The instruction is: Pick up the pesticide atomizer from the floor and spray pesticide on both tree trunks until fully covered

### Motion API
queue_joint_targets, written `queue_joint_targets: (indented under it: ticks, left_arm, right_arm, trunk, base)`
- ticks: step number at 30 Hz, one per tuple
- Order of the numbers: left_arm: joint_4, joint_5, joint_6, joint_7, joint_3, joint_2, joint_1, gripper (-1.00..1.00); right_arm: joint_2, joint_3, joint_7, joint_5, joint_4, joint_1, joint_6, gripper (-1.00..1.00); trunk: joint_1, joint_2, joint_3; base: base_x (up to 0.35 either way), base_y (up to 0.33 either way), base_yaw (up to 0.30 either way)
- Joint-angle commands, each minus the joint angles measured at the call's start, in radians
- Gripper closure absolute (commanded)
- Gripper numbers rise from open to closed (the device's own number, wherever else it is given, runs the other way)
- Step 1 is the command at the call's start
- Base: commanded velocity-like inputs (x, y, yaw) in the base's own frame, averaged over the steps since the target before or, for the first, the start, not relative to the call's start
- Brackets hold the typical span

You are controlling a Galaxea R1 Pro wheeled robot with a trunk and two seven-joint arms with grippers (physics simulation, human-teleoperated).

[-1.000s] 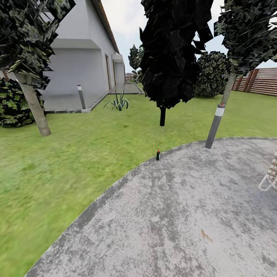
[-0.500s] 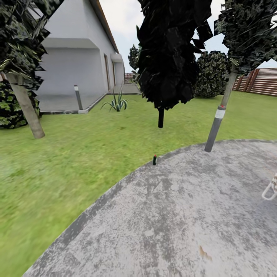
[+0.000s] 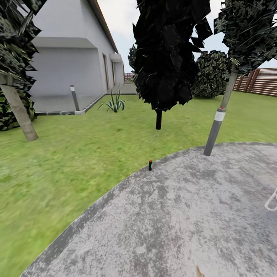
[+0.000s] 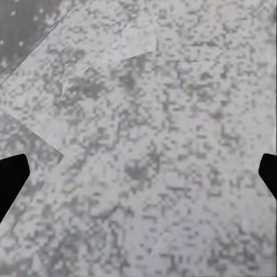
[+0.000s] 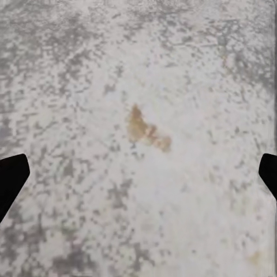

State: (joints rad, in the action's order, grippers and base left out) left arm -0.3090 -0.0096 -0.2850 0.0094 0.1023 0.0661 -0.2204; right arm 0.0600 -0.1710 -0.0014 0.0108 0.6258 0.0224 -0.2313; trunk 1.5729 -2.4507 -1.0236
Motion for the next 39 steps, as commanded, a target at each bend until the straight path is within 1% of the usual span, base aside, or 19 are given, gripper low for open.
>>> queue_joint_targets:
  ticks: [1, 39]
  left_arm:
    - [0.001, -0.001, -0.003, 0.001, 0.002, 0.0, 0.0, -1.0]
    - [0.001, -0.001, -0.003, 0.001, 0.002, 0.0, 0.0, -1.0]
  right_arm:
    - [0.0, -0.001, 0.0, 0.001, -0.001, 0.001, -0.003, -1.0]
    - [0.0, -0.001, -0.002, 0.0, 0.0, 0.001, -0.003, -1.0]
  trunk:
    - [0.0, 0.0, -0.001]
    - [0.0, 0.0, -0.001]
  base:
    - [0.28, -0.188, 0.0]
    - [0.28, -0.188, 0.005]
